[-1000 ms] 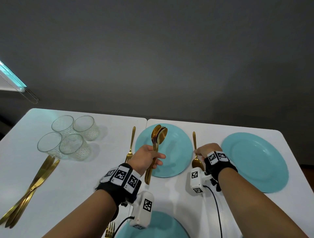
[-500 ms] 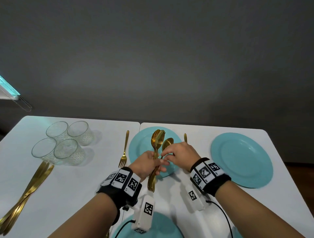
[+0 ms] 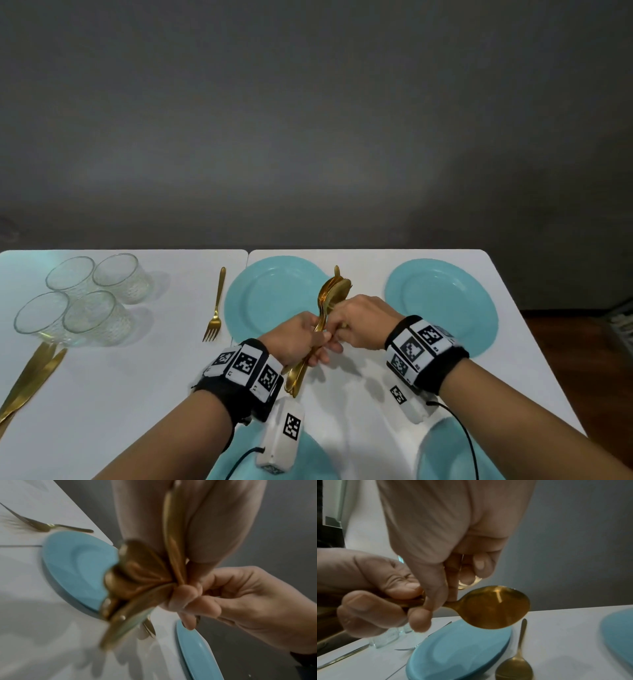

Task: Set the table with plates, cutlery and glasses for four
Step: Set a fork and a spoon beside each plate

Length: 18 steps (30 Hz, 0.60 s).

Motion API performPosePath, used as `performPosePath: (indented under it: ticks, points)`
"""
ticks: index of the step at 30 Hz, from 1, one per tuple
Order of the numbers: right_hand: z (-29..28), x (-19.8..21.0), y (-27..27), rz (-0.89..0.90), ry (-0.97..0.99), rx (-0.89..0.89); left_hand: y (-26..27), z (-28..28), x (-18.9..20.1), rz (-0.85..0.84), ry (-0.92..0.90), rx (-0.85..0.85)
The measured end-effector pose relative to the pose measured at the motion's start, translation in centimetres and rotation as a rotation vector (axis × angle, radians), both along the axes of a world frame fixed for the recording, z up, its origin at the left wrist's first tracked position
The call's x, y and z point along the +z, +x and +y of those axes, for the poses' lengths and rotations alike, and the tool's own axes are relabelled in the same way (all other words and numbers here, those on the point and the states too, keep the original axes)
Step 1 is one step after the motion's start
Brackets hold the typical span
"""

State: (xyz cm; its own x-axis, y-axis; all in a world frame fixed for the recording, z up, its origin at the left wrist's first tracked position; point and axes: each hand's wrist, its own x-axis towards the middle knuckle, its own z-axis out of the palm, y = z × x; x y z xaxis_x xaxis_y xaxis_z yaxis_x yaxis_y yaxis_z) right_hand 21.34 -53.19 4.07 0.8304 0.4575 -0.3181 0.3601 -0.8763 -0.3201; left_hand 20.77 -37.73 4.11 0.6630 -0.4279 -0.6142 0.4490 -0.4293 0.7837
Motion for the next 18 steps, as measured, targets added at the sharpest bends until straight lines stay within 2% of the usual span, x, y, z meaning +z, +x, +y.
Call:
performPosePath:
  ticks: [5, 8, 11, 13, 18]
  points:
    - [-4.8, -0.1, -1.1, 0.060, -0.047, -0.111, -0.1, -3.4, -0.6, -0.009, -0.013, 0.070]
    - [-9.9, -1.1, -0.9, 0.084, -0.039, -0.373, 0.6, -5.0, -1.4, -0.048, 0.003, 0.164]
    - [-15.7, -2.2, -0.5, 0.067, 0.004, -0.714, 1.3, -6.4, -2.0, -0.068, 0.030, 0.242]
    - [-19.0, -2.6, -0.5, 0.060, -0.037, -0.928, 1.6, -7.4, -2.1, -0.064, 0.033, 0.268]
    - [-24.8, -5.3, -1.2, 0.204, -0.335, -1.150, 1.8, -9.2, -2.4, -0.050, -0.005, 0.296]
